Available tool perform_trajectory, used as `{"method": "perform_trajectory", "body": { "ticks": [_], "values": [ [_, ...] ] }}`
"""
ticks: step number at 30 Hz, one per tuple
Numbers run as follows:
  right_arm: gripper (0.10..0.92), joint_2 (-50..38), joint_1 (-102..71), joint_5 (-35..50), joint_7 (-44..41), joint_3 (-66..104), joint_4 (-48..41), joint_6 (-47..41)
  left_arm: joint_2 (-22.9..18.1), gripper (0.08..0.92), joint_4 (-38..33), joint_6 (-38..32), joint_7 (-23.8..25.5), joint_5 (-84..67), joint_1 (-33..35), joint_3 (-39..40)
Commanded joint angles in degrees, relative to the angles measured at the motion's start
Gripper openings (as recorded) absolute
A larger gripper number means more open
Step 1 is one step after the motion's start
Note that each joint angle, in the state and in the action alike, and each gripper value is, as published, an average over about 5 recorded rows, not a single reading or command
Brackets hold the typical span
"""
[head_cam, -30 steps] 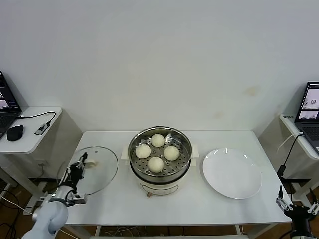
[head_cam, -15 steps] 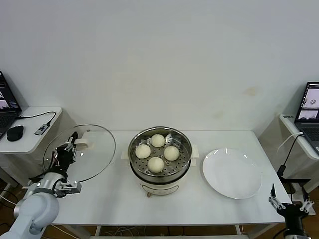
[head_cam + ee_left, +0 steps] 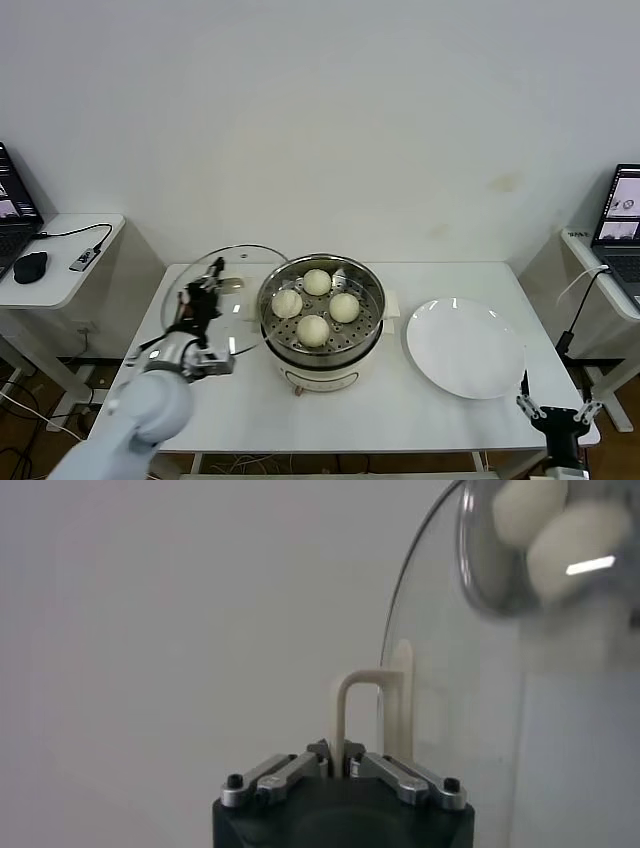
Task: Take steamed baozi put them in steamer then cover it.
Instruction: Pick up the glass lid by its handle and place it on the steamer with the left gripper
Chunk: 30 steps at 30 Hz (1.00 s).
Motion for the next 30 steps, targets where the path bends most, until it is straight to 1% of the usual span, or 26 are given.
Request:
{"method": "perform_trajectory", "body": {
  "ticks": [1,6,12,22,30],
  "values": [
    [0.823,0.79,1.14,-5.31,1.49,-1.99,-1.81,-0.16,-13.62,0.145,5.53,6.85,8.04,13.15,-13.11,17.14],
    [0.823,0.78,1.51,-5.45,1.66,-2.17,-2.55,-0.05,-20.91,0.145,9.79,6.69,10.54,20.87,-14.73,18.54],
    [0.823,0.74,1.50,-5.22,1.66,-2.54,-2.92,-0.01,-25.32,0.145,13.32,6.42,11.78,25.13,-15.14,19.08],
    [0.823,0.72,1.28,-5.00,1.64,-3.05,-3.31,0.20,-27.46,0.145,17.44,5.42,11.94,28.56,-14.98,19.02],
    [0.823,0.69,1.14,-4.83,1.55,-3.06,-3.49,0.41,-27.94,0.145,19.09,4.69,11.68,30.01,-14.29,17.73]
  ]
}}
